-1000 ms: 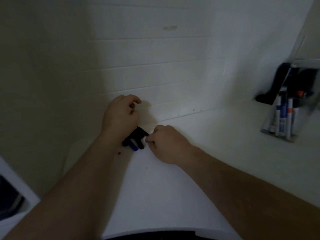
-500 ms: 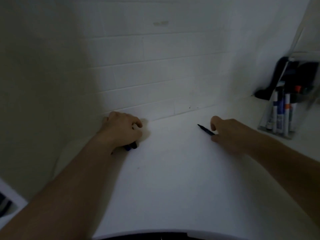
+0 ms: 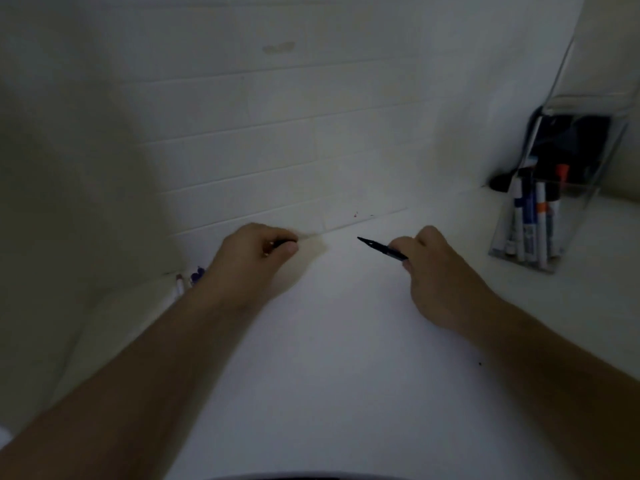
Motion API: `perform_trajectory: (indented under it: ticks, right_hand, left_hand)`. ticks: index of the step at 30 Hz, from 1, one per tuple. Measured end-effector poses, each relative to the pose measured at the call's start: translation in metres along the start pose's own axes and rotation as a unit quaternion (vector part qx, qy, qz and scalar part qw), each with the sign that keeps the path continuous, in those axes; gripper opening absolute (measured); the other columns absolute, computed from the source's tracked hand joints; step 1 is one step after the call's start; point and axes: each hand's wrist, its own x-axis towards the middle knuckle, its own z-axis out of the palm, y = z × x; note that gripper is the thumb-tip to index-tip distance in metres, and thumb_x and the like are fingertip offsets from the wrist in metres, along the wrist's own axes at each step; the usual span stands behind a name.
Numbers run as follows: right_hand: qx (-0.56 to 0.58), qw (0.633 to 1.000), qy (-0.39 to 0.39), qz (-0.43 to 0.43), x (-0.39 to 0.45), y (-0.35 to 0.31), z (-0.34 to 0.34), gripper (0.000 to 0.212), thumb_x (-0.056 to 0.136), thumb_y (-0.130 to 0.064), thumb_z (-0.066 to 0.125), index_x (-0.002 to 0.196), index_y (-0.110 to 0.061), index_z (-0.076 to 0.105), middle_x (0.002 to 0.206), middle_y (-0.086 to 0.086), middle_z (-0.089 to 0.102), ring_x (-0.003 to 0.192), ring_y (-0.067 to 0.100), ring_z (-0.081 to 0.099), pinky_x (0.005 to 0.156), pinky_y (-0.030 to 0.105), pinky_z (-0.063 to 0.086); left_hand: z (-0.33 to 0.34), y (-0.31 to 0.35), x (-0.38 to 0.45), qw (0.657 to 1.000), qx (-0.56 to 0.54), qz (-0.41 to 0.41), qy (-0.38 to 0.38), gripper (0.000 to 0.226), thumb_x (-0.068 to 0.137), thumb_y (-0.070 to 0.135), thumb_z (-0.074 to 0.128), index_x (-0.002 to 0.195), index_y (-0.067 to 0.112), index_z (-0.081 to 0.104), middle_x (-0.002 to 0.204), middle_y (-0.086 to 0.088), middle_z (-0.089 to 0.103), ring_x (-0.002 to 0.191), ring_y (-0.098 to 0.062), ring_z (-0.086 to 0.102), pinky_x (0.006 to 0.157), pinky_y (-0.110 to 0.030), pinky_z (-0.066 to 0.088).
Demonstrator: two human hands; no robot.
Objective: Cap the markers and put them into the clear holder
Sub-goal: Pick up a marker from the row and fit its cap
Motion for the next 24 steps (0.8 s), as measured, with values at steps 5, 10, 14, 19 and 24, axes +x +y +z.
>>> perform_trajectory:
  ticks: [5, 10, 14, 19, 24]
  right_hand:
    - [0.07, 0.995, 0.056, -0.044, 0.002, -0.01, -0.005, 0.02, 0.102, -0.032, 0.048, 0.109, -0.026, 0.066, 0.085, -0.007, 0.053, 0.077, 0.017, 0.053, 0.068, 0.032, 0.041]
    - [0.059, 0.996, 0.062, -0.032, 0.001, -0.013, -0.004, 0.03, 0.098, -0.05, 0.043, 0.1, -0.032, 0.067, 0.078, -0.009, 0.052, 0.072, 0.013, 0.053, 0.067, 0.035, 0.047]
    - [0.043, 0.997, 0.053, -0.028, 0.001, -0.014, -0.004, 0.032, 0.097, -0.05, 0.042, 0.102, -0.032, 0.068, 0.08, -0.008, 0.052, 0.073, 0.013, 0.052, 0.066, 0.034, 0.047]
    - [0.008, 0.997, 0.065, -0.036, 0.0, -0.016, -0.003, 0.03, 0.098, -0.047, 0.046, 0.103, -0.029, 0.07, 0.081, -0.006, 0.052, 0.071, 0.016, 0.054, 0.065, 0.036, 0.05]
    - [-0.003, 0.997, 0.067, -0.046, -0.001, -0.017, -0.001, 0.022, 0.097, -0.045, 0.053, 0.101, -0.031, 0.07, 0.085, -0.006, 0.053, 0.072, 0.018, 0.056, 0.064, 0.038, 0.051]
  left_hand:
    - [0.029, 0.029, -0.008, 0.991, -0.135, 0.002, -0.003, 0.025, 0.088, 0.024, 0.073, 0.092, 0.048, 0.071, 0.101, 0.019, 0.067, 0.094, 0.003, 0.062, 0.085, -0.018, 0.047]
    - [0.038, 0.028, -0.007, 0.995, -0.094, 0.026, -0.001, 0.024, 0.086, 0.024, 0.075, 0.099, 0.044, 0.073, 0.099, 0.014, 0.061, 0.094, 0.004, 0.056, 0.079, -0.003, 0.034]
    - [0.04, 0.032, -0.008, 0.996, -0.082, 0.047, 0.002, 0.023, 0.086, 0.024, 0.075, 0.103, 0.04, 0.074, 0.096, 0.014, 0.058, 0.092, 0.004, 0.054, 0.079, -0.001, 0.032]
    - [0.044, 0.035, -0.009, 0.996, -0.075, 0.047, 0.003, 0.022, 0.087, 0.027, 0.075, 0.107, 0.036, 0.075, 0.095, 0.014, 0.054, 0.088, 0.004, 0.052, 0.076, 0.001, 0.031]
    - [0.05, 0.037, -0.01, 0.996, -0.052, 0.067, 0.011, 0.023, 0.085, 0.027, 0.076, 0.107, 0.035, 0.074, 0.096, 0.015, 0.053, 0.085, 0.003, 0.052, 0.075, -0.001, 0.033]
